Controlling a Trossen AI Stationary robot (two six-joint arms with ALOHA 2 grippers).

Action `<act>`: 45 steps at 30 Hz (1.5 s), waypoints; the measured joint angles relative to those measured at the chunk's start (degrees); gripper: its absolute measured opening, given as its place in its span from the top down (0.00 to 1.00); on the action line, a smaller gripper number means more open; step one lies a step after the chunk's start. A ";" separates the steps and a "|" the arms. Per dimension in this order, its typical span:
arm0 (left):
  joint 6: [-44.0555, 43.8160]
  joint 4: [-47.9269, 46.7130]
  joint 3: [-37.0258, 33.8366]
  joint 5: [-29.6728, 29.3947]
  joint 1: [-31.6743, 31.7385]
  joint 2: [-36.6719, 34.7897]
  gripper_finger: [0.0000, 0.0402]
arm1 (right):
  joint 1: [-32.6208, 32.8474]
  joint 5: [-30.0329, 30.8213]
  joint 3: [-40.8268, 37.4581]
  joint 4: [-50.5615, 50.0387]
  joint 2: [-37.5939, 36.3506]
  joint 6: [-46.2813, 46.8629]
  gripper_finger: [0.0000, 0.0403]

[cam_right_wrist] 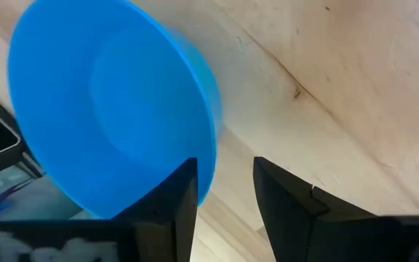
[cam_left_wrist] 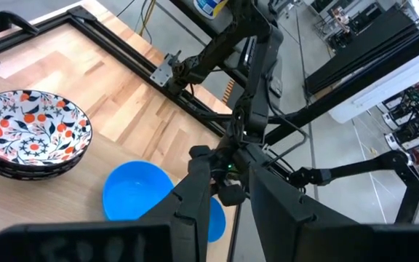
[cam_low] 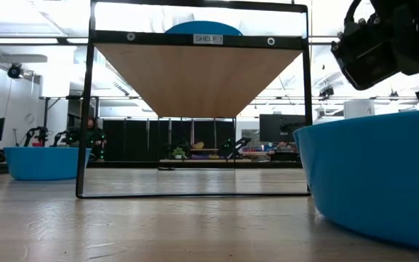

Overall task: Pick & Place Mini bowls
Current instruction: Stack the bottom blue bowl on top of the blue bowl on the shelf

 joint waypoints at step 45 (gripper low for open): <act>-0.02 -0.98 -2.82 -1.09 0.00 -0.12 0.78 | -11.78 -5.12 34.15 -45.92 -8.14 -13.18 0.98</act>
